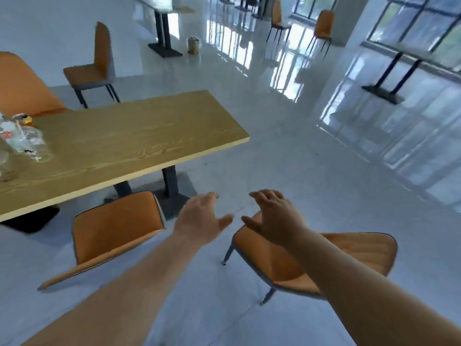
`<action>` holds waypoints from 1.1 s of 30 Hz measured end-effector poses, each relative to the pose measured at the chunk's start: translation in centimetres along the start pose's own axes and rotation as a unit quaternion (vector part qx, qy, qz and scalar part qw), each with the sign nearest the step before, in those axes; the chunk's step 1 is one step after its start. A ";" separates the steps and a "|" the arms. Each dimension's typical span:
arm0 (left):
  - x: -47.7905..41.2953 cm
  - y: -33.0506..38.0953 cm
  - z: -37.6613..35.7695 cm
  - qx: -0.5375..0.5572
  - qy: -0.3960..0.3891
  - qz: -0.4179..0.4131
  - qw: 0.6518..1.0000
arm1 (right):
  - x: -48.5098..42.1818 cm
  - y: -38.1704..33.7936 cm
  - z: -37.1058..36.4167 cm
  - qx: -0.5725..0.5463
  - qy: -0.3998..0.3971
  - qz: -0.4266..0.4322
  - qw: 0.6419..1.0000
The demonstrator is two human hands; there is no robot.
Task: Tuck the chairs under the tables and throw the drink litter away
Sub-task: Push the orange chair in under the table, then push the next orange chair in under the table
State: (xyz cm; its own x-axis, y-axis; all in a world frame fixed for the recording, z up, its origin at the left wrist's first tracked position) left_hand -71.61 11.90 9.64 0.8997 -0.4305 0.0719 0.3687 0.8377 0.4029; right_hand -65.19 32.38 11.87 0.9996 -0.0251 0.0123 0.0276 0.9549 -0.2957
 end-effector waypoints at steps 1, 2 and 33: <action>0.0 3.6 -1.1 0.005 -0.005 -0.014 1.000 | 2.5 3.0 1.5 -0.002 0.013 -0.014 1.000; 0.2 7.1 -2.2 0.005 -0.010 -0.025 1.000 | 5.1 6.0 2.8 -0.003 0.022 -0.027 0.999; -6.3 46.0 -34.7 0.008 -0.341 0.118 0.933 | 18.5 49.3 8.7 -0.057 -0.119 -0.087 0.987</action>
State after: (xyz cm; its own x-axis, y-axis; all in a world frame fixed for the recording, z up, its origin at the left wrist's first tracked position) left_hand -52.21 64.76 -3.93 0.5955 -0.3523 0.7220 0.1702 0.9336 0.3153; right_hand -45.35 81.62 5.85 0.9507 -0.1027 0.2925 0.2128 0.9024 -0.3747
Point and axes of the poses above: each hand's wrist, its own x-axis away from the middle knuckle, its own z-axis out of the back of the hand, y = z × x, the point moved 3 cm from there along -x, towards the middle knuckle, and after that the axes turned 7 degrees about -x, right-handed, at the moved point
